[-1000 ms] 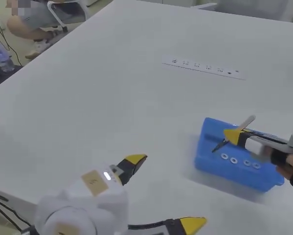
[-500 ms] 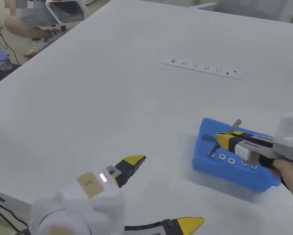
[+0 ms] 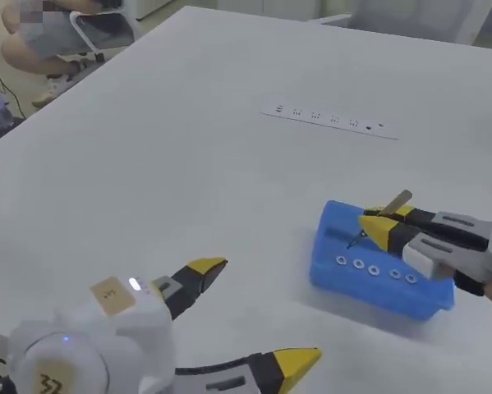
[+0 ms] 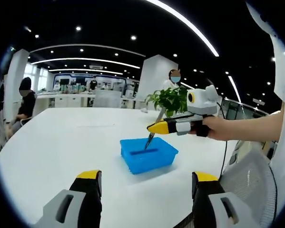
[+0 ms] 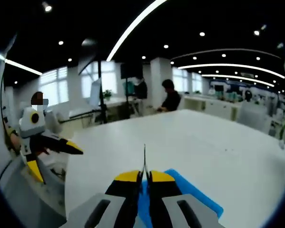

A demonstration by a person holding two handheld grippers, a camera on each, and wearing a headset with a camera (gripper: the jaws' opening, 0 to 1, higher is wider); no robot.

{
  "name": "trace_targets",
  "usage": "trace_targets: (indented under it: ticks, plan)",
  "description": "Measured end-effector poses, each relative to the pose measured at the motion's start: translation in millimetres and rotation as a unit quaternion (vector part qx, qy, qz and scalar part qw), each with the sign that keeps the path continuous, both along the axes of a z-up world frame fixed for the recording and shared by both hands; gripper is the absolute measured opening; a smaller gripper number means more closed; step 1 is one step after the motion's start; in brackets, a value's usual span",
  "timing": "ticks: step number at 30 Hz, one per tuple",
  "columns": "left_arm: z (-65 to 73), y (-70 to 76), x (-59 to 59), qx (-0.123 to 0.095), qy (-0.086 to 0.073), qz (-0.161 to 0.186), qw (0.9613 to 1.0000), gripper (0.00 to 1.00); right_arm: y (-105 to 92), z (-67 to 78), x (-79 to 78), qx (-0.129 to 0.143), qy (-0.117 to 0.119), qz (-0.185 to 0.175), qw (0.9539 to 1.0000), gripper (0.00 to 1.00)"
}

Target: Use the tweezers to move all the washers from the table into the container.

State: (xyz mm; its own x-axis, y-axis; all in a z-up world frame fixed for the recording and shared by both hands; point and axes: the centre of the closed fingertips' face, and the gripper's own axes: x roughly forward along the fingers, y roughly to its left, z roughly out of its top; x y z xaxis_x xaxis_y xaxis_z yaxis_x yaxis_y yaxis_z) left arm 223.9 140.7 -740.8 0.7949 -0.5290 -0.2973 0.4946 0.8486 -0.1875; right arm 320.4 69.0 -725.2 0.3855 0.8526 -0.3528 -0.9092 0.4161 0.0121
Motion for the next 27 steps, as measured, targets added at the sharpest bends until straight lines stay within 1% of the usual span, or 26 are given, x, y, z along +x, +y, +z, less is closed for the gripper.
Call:
trace_targets:
  ticks: [2,3,4,5,6,7,8,9,10,11,12,13,14,15,16,17,18,19,20,21,22,23,24,25,26,27]
  plan:
    - [3.6,-2.6,-2.9,0.002,0.002,-0.014,0.9999,0.76,-3.5,0.4,-9.2,-0.006,0.003,0.009,0.9999,0.03]
    - [4.1,-4.6,-5.2,0.011,0.006,-0.025,0.9996,0.75,-6.3,0.9,-15.9,-0.007,0.004,0.014,0.9999,0.03]
    - [5.6,-5.8,-6.7,0.025,0.006,-0.037,0.9990,0.73,-7.9,0.4,-20.5,-0.007,0.009,0.020,0.9997,0.03]
    - [9.5,-8.0,-7.3,0.042,-0.001,-0.052,0.9978,0.70,-9.7,-1.6,-29.1,-0.008,0.022,0.031,0.9993,0.03]
    - [12.8,-11.7,-8.7,0.049,0.001,-0.071,0.9963,0.68,-10.6,-2.6,-30.9,-0.009,0.025,0.034,0.9991,0.03]
    - [16.0,-16.4,-10.0,0.048,0.002,-0.086,0.9951,0.65,-12.6,-5.9,-37.7,-0.014,0.032,0.042,0.9985,0.03]
    - [17.5,-19.4,-11.1,0.049,0.008,-0.099,0.9939,0.62,-14.3,-9.1,-42.6,-0.020,0.038,0.049,0.9979,0.03]
    - [19.4,-22.8,-11.7,0.052,0.010,-0.112,0.9923,0.58,-15.8,-12.3,-46.8,-0.027,0.039,0.056,0.9973,0.03]
    - [19.8,-27.0,-12.9,0.061,0.018,-0.133,0.9890,0.53,-18.1,-17.5,-52.9,-0.037,0.042,0.065,0.9963,0.03]
    - [15.9,-27.3,-13.2,0.080,0.036,-0.143,0.9858,0.43,-20.6,-23.6,-58.6,-0.048,0.052,0.072,0.9949,0.03]
    - [17.2,-32.0,-14.0,0.084,0.033,-0.161,0.9828,0.37,-21.5,-27.1,-61.7,-0.053,0.055,0.076,0.9941,0.03]
    - [20.0,-41.6,-16.9,0.075,0.032,-0.192,0.9781,0.32,-22.7,-32.7,-69.1,-0.062,0.066,0.089,0.9919,0.03]
    - [22.0,-46.7,-17.2,0.062,0.039,-0.199,0.9772,0.31,-22.7,-35.3,-72.2,-0.066,0.067,0.093,0.9913,0.03]
    - [22.8,-53.9,-19.4,0.047,0.053,-0.215,0.9740,0.29,-23.4,-39.8,-78.1,-0.075,0.070,0.103,0.9893,0.03]
    - [22.8,-57.6,-19.7,0.042,0.060,-0.223,0.9720,0.28,-24.1,-43.3,-83.6,-0.084,0.078,0.112,0.9871,0.03]
    - [23.6,-62.1,-18.2,0.043,0.060,-0.233,0.9697,0.27,-23.6,-45.3,-86.6,-0.088,0.076,0.117,0.9864,0.03]
    - [24.2,-64.3,-17.0,0.045,0.060,-0.237,0.9687,0.25,-25.4,-50.4,-91.7,-0.099,0.077,0.130,0.9835,0.03]
    - [25.8,-67.7,-16.9,0.048,0.055,-0.245,0.9667,0.22,-25.1,-52.7,-95.8,-0.103,0.081,0.137,0.9819,0.03]
    - [27.9,-71.9,-16.4,0.051,0.051,-0.257,0.9636,0.19,-24.8,-55.5,-101.1,-0.111,0.079,0.148,0.9795,0.03]
    - [28.6,-73.4,-17.0,0.051,0.050,-0.262,0.9624,0.17,-24.9,-56.4,-103.0,-0.114,0.079,0.152,0.9786,0.03]
    - [28.9,-78.4,-20.1,0.059,0.049,-0.287,0.9550,0.15,-24.5,-58.6,-107.6,-0.119,0.078,0.161,0.9766,0.03]
    - [29.0,-80.9,-20.6,0.066,0.047,-0.296,0.9518,0.13,-24.4,-60.4,-111.2,-0.123,0.079,0.168,0.9749,0.03]
    - [28.5,-84.2,-21.0,0.082,0.039,-0.311,0.9459,0.11,-25.1,-63.4,-116.0,-0.135,0.078,0.179,0.9715,0.03]
    - [27.3,-86.4,-22.1,0.092,0.038,-0.320,0.9423,0.09,-24.6,-64.1,-118.3,-0.139,0.075,0.184,0.9701,0.03]
    - [25.2,-89.8,-22.9,0.102,0.040,-0.331,0.9373,0.08,-23.3,-65.2,-123.6,-0.143,0.074,0.195,0.9674,0.03]
    - [25.0,-92.3,-22.8,0.104,0.039,-0.336,0.9355,0.07,-22.8,-65.7,-126.5,-0.147,0.073,0.202,0.9657,0.03]
